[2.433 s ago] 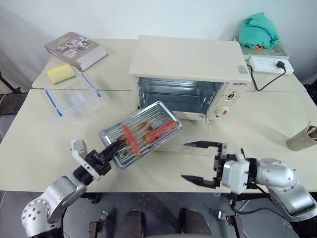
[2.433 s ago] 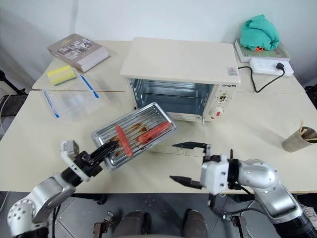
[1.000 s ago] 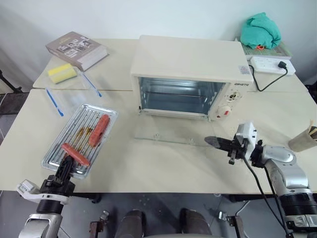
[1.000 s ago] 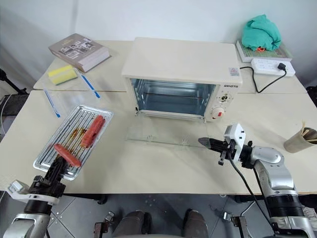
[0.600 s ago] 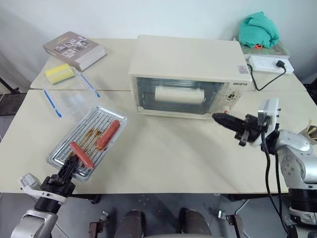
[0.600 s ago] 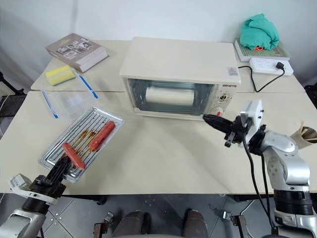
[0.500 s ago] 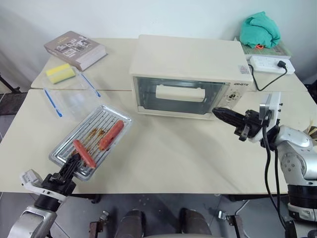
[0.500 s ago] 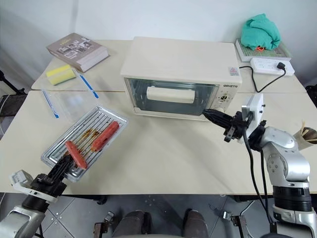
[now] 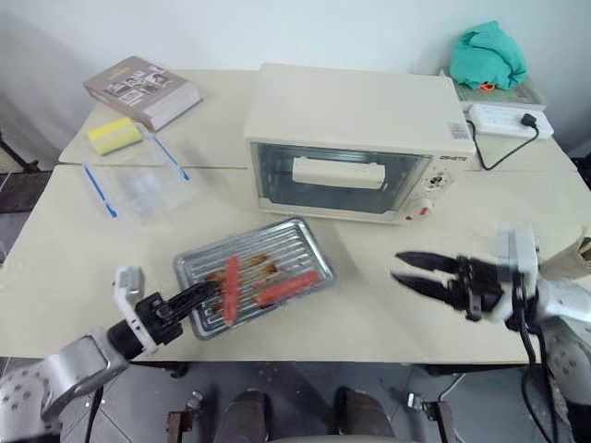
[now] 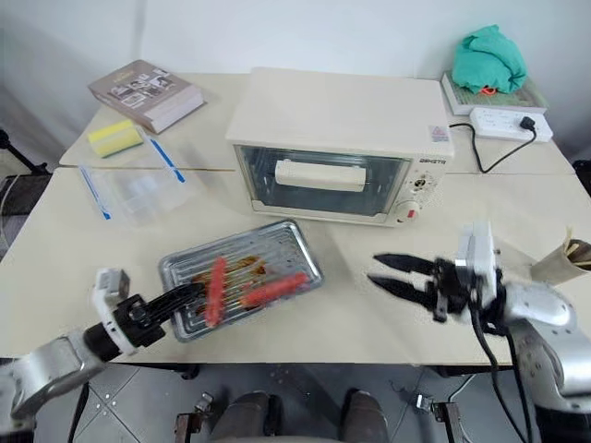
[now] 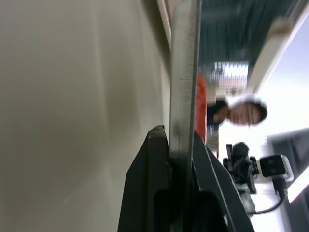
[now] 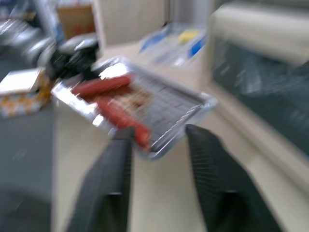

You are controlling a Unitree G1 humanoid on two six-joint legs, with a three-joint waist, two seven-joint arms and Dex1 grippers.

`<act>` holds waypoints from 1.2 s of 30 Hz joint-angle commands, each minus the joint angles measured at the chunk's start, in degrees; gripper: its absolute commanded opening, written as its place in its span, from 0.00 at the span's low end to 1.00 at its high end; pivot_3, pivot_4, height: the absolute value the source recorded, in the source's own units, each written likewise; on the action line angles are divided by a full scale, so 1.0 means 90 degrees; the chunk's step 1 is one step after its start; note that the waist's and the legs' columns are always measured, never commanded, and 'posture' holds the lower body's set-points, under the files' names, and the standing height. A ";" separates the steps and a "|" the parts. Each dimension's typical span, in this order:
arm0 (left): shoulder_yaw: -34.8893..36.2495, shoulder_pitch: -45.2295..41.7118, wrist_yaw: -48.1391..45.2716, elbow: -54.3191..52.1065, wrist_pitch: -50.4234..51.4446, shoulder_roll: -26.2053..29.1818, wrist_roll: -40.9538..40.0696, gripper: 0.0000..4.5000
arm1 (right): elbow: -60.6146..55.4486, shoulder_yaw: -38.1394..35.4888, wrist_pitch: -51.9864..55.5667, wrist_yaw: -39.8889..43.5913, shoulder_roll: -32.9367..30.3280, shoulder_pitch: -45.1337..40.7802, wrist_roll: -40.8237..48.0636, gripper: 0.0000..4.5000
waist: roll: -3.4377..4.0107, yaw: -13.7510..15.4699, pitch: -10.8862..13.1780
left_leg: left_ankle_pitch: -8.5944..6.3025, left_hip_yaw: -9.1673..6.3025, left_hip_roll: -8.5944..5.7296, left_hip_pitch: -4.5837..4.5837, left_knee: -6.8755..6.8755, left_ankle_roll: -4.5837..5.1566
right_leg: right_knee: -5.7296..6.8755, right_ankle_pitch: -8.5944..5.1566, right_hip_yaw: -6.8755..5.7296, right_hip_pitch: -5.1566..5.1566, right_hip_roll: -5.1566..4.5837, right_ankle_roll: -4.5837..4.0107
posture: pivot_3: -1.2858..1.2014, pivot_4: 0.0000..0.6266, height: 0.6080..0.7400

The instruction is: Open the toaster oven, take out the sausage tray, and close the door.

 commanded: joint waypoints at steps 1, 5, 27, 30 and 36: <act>-0.0648 -0.0683 -0.0268 0.0374 0.0278 0.0216 -0.0027 0.00 | -0.0222 -0.0575 -0.0394 0.0197 -0.0086 0.0485 -0.0043 0.66 | 0.0000 -0.0005 0.0000 | 0.0000 0.0002 0.0000 0.0000 0.0002 0.0000 | -0.0001 0.0000 0.0001 0.0000 0.0000 0.0000 | 0.52 0.24 1.00; -0.1217 -0.1408 -0.0333 0.0859 0.0422 0.0181 0.0264 0.00 | -0.0341 -0.0785 -0.0481 0.0153 -0.0095 0.0955 -0.0103 0.95 | 0.0001 -0.0020 0.0000 | 0.0001 0.0005 0.0001 0.0005 0.0003 0.0000 | 0.0003 0.0001 0.0002 0.0001 0.0001 0.0001 | 0.52 0.24 1.00; -0.1987 -0.2862 -0.0247 0.1117 0.0984 -0.0644 0.2628 0.00 | -0.1300 -0.1357 -0.0536 -0.0697 0.0140 0.2273 -0.0064 0.99 | 0.0013 0.0055 -0.0008 | 0.0015 0.0000 -0.0001 0.0020 0.0008 -0.0007 | 0.0017 0.0004 0.0010 0.0014 -0.0002 0.0006 | 0.52 0.24 1.00; -0.1798 -0.2803 -0.0082 0.0762 0.0830 -0.0721 0.2622 0.20 | -0.1247 -0.1361 -0.0539 -0.0711 0.0106 0.2223 -0.0078 1.00 | 0.0011 0.0063 -0.0007 | 0.0014 0.0000 -0.0001 0.0014 0.0007 -0.0006 | 0.0011 0.0004 0.0009 0.0011 -0.0002 0.0007 | 0.52 0.24 1.00; -0.1466 -0.2658 -0.0374 0.0287 0.0839 -0.0373 0.2909 0.60 | -0.1136 -0.1336 -0.0540 -0.0652 0.0043 0.2143 -0.0109 1.00 | 0.0010 0.0057 -0.0007 | 0.0014 0.0000 0.0000 0.0012 0.0004 -0.0006 | 0.0010 0.0004 0.0008 0.0007 0.0000 0.0008 | 0.52 0.24 1.00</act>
